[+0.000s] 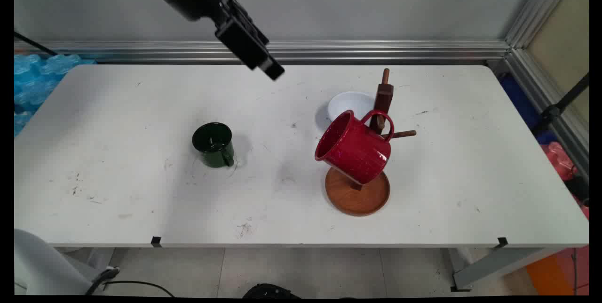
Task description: Pick up the red mug from the rack, then place the picked object on the table
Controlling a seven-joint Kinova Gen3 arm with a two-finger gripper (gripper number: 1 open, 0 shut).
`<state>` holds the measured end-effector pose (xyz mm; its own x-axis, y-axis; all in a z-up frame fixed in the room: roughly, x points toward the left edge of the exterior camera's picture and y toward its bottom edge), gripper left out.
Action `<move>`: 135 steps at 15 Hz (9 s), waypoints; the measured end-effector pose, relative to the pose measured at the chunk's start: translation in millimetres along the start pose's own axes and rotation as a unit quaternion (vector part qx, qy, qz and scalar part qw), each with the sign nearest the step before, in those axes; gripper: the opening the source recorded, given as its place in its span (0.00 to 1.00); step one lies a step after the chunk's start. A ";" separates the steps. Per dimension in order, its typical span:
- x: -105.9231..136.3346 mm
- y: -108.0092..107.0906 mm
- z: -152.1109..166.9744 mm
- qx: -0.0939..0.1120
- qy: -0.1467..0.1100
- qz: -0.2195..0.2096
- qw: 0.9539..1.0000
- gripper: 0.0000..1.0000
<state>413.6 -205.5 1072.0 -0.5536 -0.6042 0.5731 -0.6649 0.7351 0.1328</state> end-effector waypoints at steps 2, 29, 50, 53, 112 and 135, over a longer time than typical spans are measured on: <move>-0.1 7.6 5.8 -0.020 -0.004 -0.002 1.000 1.00; -3.1 8.5 157.2 -0.160 0.004 0.083 0.984 1.00; -11.7 15.0 169.2 -0.188 0.026 0.085 0.978 0.00; -11.4 16.2 166.9 -0.190 0.027 0.088 0.978 0.00; -22.9 -51.7 52.3 0.100 -0.154 0.184 0.966 0.00; -56.4 -186.1 132.6 0.091 -0.285 0.295 0.907 0.00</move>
<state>502.1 -349.0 907.7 -0.9749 -0.2221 -0.0180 -0.2124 0.9505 -0.2270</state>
